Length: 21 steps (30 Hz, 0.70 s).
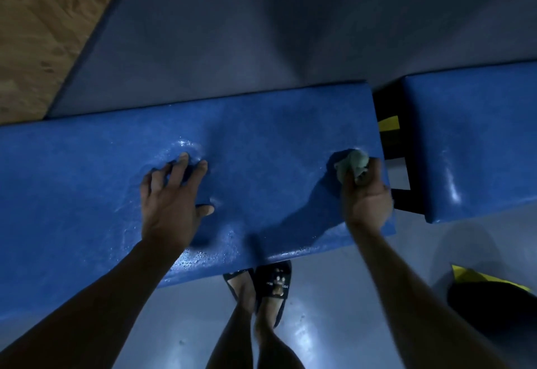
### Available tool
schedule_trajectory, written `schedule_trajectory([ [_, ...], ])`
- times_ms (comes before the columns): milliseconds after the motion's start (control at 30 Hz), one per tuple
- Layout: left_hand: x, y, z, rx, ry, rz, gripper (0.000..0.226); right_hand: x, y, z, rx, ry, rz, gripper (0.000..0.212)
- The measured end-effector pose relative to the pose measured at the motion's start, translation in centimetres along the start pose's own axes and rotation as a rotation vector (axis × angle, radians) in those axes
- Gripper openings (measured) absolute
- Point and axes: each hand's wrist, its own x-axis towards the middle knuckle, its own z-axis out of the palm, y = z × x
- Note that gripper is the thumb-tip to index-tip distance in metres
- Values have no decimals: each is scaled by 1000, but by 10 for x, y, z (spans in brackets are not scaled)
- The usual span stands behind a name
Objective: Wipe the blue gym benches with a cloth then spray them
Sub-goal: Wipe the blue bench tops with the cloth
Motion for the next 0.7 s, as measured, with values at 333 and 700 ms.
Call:
schedule_trajectory([
  [333, -4, 5, -4, 19, -62, -46, 90, -56, -14, 4, -133, -257, -939, 45],
  [700, -56, 16, -7, -15, -64, -29, 83, -99, -13, 15, -93, -230, -466, 47],
])
